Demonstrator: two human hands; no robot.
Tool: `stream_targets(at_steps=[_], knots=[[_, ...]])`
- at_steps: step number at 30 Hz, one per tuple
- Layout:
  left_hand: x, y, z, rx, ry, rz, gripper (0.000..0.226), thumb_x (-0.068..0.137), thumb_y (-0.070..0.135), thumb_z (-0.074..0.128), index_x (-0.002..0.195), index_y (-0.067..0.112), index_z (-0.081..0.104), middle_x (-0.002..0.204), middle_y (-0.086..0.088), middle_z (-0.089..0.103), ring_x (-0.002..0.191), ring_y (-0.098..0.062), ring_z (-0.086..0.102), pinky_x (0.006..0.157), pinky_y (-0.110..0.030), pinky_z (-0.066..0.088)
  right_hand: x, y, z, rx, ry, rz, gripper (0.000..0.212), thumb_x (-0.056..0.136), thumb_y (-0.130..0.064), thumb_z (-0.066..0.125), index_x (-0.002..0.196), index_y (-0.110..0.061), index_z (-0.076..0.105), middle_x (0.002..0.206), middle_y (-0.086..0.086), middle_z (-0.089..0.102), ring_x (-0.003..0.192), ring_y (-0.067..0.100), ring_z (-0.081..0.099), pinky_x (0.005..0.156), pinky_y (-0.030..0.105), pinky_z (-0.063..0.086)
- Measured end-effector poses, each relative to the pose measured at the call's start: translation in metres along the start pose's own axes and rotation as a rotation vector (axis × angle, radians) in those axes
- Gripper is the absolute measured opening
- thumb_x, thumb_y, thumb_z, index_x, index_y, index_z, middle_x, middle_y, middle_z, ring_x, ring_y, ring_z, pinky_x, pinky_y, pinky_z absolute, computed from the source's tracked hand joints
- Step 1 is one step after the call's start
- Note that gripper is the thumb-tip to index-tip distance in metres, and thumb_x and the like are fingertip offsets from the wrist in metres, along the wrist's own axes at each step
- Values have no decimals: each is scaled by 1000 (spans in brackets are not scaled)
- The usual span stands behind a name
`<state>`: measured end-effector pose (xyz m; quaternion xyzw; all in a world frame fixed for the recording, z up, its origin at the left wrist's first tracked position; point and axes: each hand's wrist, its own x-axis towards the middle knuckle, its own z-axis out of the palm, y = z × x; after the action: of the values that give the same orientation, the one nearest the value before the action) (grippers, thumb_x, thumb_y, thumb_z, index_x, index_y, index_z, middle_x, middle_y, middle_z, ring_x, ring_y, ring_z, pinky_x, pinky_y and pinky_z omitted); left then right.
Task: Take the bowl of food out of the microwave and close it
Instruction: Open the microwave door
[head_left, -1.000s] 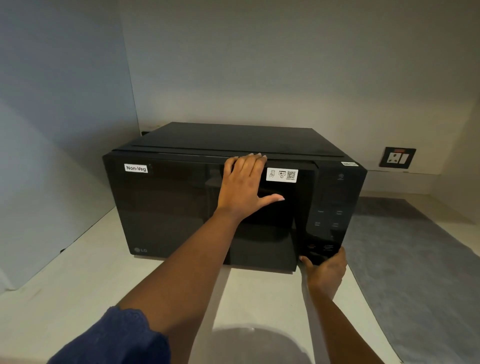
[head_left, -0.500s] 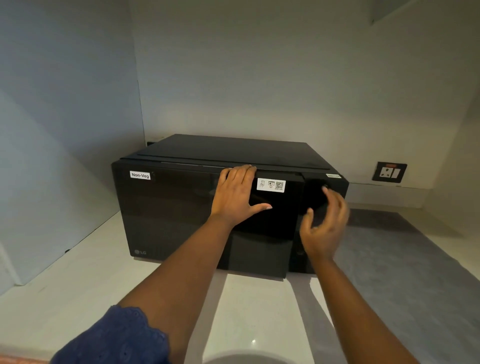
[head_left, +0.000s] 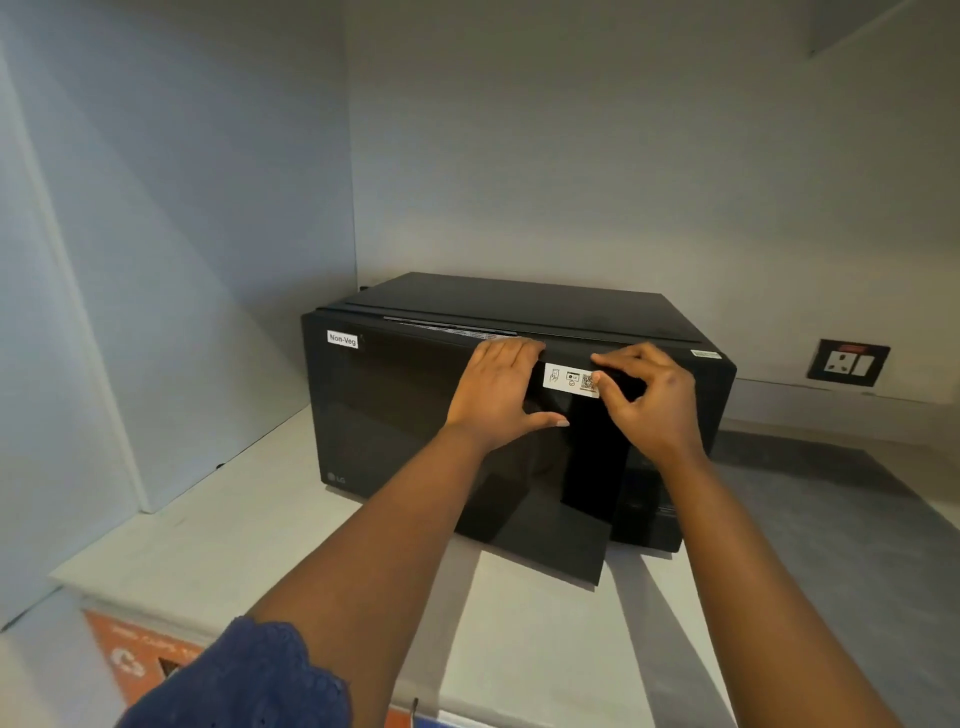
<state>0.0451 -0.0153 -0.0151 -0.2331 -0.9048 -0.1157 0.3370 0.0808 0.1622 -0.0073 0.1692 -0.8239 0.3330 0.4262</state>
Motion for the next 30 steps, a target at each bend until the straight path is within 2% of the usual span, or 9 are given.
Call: stream_targets(at_steps=[3, 7, 11, 14, 18, 22, 24, 25, 30], knots=[[-13, -1, -11, -82, 29, 4, 80, 72, 67, 55, 133, 15, 47, 134, -4, 56, 127, -20, 46, 112, -35, 28, -8, -9, -8, 85, -35, -5, 25, 79, -12, 70, 103, -6, 70, 101, 11, 68, 91, 9, 57, 71, 10, 44], [-37, -1, -32, -235, 137, -4, 48, 90, 42, 40, 123, 12, 59, 121, -5, 66, 118, -20, 55, 103, -31, 32, -24, -32, -15, 189, -77, 7, 22, 79, -12, 69, 101, -10, 71, 97, -1, 65, 90, -4, 56, 73, 2, 44], [-63, -6, -58, -288, 183, -21, 41, 93, 27, 37, 116, 10, 66, 117, -6, 70, 115, -22, 60, 100, -33, 38, -45, -68, -19, 331, -100, -45, 18, 81, -16, 63, 98, -16, 69, 95, 0, 68, 92, -1, 61, 78, 6, 47], [-78, -17, -74, -306, 182, -90, 43, 94, 24, 33, 117, 9, 66, 122, -9, 68, 121, -22, 57, 109, -32, 32, -59, -95, -18, 423, -140, -58, 19, 82, -26, 57, 98, -22, 66, 99, -6, 68, 98, -7, 60, 82, 9, 48], [-94, -36, -99, -372, 156, -200, 42, 95, 22, 34, 114, 8, 69, 123, -11, 68, 122, -22, 56, 110, -30, 32, -78, -129, -8, 533, -145, -84, 31, 82, -34, 49, 99, -17, 67, 101, -6, 68, 102, -1, 61, 86, 15, 49], [-97, -53, -127, -358, 103, -295, 30, 93, 19, 49, 99, 11, 77, 104, -11, 76, 97, -23, 69, 81, -28, 50, -90, -161, 6, 618, -142, -129, 34, 84, -28, 46, 97, -9, 70, 99, 6, 70, 99, 10, 64, 86, 24, 50], [-94, -63, -142, -295, 31, -337, 29, 91, 24, 52, 93, 13, 79, 88, -14, 78, 75, -28, 68, 64, -26, 46, -94, -177, 15, 640, -142, -153, 36, 84, -26, 45, 95, -3, 71, 96, 8, 70, 97, 12, 64, 86, 24, 49], [-94, -69, -150, -242, -14, -345, 28, 90, 27, 53, 92, 14, 79, 86, -14, 78, 74, -29, 67, 63, -26, 45, -96, -185, 20, 644, -148, -164, 37, 84, -25, 45, 94, -2, 71, 96, 9, 70, 96, 13, 64, 86, 23, 49], [-93, -96, -180, -40, -220, -333, 28, 86, 28, 61, 102, 10, 75, 114, -4, 73, 108, -21, 65, 90, -33, 52, -103, -222, 47, 653, -200, -247, 34, 85, -21, 44, 99, -3, 71, 99, 5, 69, 98, 15, 62, 88, 23, 47]])
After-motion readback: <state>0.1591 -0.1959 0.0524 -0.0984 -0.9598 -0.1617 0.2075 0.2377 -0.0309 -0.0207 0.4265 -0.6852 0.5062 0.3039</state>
